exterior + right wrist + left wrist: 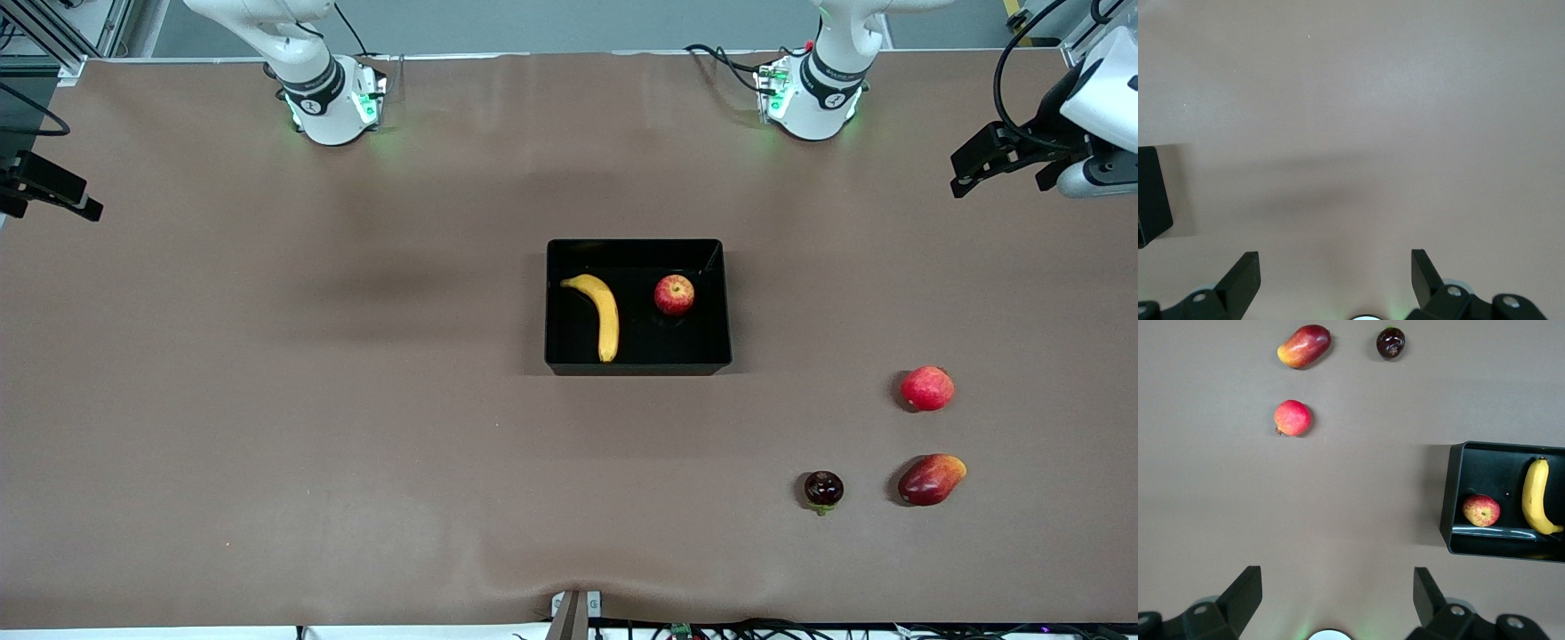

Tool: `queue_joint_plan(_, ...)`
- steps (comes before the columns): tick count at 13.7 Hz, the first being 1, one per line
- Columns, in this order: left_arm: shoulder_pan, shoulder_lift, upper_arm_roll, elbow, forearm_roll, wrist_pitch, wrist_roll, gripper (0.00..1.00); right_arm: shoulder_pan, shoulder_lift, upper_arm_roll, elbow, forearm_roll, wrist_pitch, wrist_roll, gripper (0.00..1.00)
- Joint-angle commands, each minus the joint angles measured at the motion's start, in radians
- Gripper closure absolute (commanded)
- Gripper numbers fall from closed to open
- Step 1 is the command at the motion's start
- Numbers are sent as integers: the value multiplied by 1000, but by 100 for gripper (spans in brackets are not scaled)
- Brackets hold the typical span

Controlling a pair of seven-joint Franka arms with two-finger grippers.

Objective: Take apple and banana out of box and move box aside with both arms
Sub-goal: 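Move the left gripper toward the black box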

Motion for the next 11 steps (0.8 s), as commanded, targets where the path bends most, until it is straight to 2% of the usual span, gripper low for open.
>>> queue_joint_plan(1, 0, 12, 1, 23, -2, -23, 15, 0, -7, 5, 1, 22, 12, -12, -1, 0)
queue_joint_plan(8, -9, 72, 1, 26, -17, -12, -5, 0, -2, 9, 1, 22, 8, -14, -1, 0)
queue_joint_plan(11, -26, 117, -54, -24, -19, 83, -31, 0, -8, 9, -1, 20, 3, -15, -2, 0)
